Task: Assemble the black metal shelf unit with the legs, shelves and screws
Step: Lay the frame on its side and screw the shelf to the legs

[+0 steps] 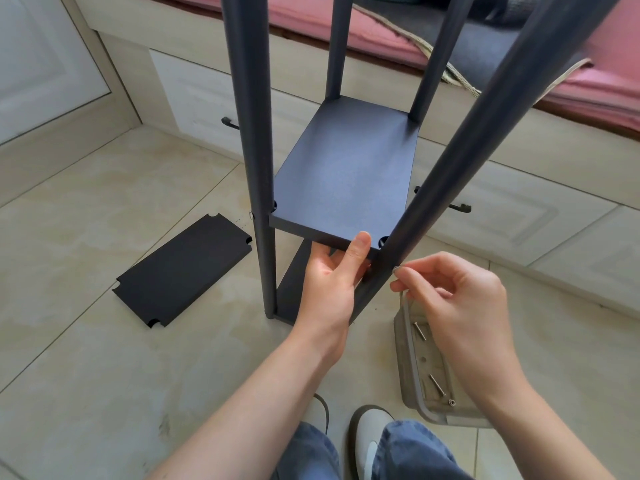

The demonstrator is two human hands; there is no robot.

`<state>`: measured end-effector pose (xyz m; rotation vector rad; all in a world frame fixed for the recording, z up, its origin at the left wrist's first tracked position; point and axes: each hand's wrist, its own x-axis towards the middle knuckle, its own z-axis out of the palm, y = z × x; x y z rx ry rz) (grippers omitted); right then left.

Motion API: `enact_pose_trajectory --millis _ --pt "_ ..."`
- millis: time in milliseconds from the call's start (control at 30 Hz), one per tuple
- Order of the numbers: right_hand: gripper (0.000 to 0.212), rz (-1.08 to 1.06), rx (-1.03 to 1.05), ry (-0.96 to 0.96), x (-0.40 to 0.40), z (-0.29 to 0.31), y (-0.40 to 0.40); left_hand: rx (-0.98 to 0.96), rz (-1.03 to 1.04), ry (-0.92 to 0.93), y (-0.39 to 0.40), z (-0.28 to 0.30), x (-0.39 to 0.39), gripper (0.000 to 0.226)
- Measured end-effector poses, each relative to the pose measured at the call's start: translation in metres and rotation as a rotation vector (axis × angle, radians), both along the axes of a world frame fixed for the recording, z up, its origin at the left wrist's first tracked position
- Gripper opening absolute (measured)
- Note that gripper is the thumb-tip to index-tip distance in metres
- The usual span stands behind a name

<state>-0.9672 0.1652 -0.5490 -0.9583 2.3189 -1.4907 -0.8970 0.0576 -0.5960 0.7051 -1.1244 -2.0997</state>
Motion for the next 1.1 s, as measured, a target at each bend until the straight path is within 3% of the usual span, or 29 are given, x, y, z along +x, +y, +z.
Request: enact_pose_trajectory --millis 333,967,1100 --pt "0.01 -0.019 -0.032 -0.052 -0.003 -0.002 -0.001 -0.01 -0.016 -0.035 0.0 0.0 0.0 0.058" --pt "0.012 -0.024 -0.072 0.033 -0.006 -0.008 -0.004 -0.032 -0.109 -0.092 0.001 0.002 0.006 0.047" --pt "0.009 -0.011 -0.052 0.122 -0.007 -0.008 -0.007 -0.086 -0.133 -0.081 0.0 0.005 0.011 0.05"
